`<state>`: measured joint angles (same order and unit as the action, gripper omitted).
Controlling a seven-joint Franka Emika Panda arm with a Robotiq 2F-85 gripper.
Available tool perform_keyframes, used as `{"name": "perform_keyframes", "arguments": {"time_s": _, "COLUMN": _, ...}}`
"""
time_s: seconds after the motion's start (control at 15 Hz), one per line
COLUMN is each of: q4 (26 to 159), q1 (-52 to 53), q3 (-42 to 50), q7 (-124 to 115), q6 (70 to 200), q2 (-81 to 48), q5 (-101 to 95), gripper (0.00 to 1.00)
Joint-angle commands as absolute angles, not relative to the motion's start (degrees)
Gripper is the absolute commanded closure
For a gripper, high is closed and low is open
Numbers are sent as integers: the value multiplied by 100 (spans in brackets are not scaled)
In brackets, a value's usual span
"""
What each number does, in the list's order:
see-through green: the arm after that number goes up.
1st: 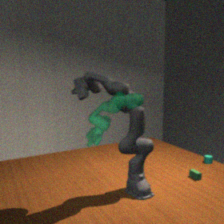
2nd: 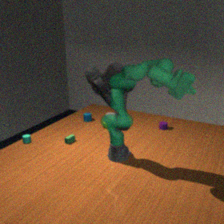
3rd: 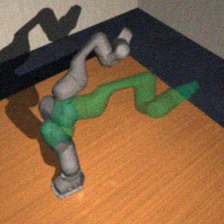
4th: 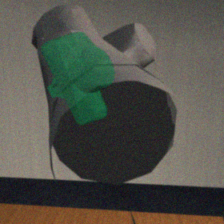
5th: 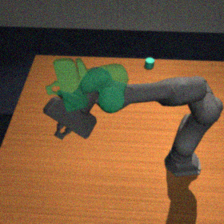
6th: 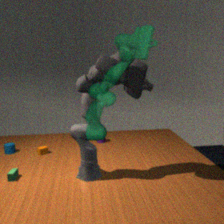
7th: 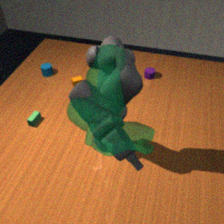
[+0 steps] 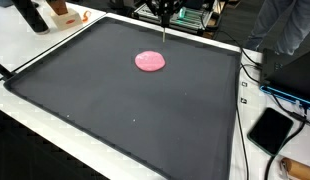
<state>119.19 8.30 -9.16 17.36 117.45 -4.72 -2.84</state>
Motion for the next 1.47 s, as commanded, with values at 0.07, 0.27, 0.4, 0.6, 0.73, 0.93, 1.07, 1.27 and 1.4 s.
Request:
{"name": "perform_keyframes", "arguments": {"time_s": 0.07, "q4": 12597, "q1": 791, "q3": -902, "q7": 2000, "q6": 12489, "q2": -328, "q5": -229, "gripper": 97}}
{"name": "perform_keyframes", "arguments": {"time_s": 0.27, "q4": 12844, "q1": 800, "q3": -894, "q7": 1920, "q6": 12953, "q2": -399, "q5": -379, "gripper": 97}}
{"name": "perform_keyframes", "arguments": {"time_s": 0.4, "q4": 12975, "q1": 798, "q3": -866, "q7": 1808, "q6": 13257, "q2": -490, "q5": -566, "gripper": 97}}
{"name": "perform_keyframes", "arguments": {"time_s": 0.6, "q4": 13113, "q1": 799, "q3": -794, "q7": 1584, "q6": 13696, "q2": -651, "q5": -1082, "gripper": 97}}
{"name": "perform_keyframes", "arguments": {"time_s": 0.73, "q4": 13160, "q1": 785, "q3": -758, "q7": 1496, "q6": 13943, "q2": -778, "q5": -1285, "gripper": 97}}
{"name": "perform_keyframes", "arguments": {"time_s": 0.93, "q4": 13168, "q1": 770, "q3": -738, "q7": 1516, "q6": 14200, "q2": -957, "q5": -1302, "gripper": 97}}
{"name": "perform_keyframes", "arguments": {"time_s": 1.07, "q4": 13154, "q1": 760, "q3": -738, "q7": 1550, "q6": 14318, "q2": -1068, "q5": -1239, "gripper": 97}}
{"name": "perform_keyframes", "arguments": {"time_s": 1.27, "q4": 13139, "q1": 747, "q3": -736, "q7": 1565, "q6": 14413, "q2": -1211, "q5": -1221, "gripper": 97}}
{"name": "perform_keyframes", "arguments": {"time_s": 1.4, "q4": 13126, "q1": 746, "q3": -729, "q7": 1548, "q6": 14418, "q2": -1278, "q5": -1244, "gripper": 97}}
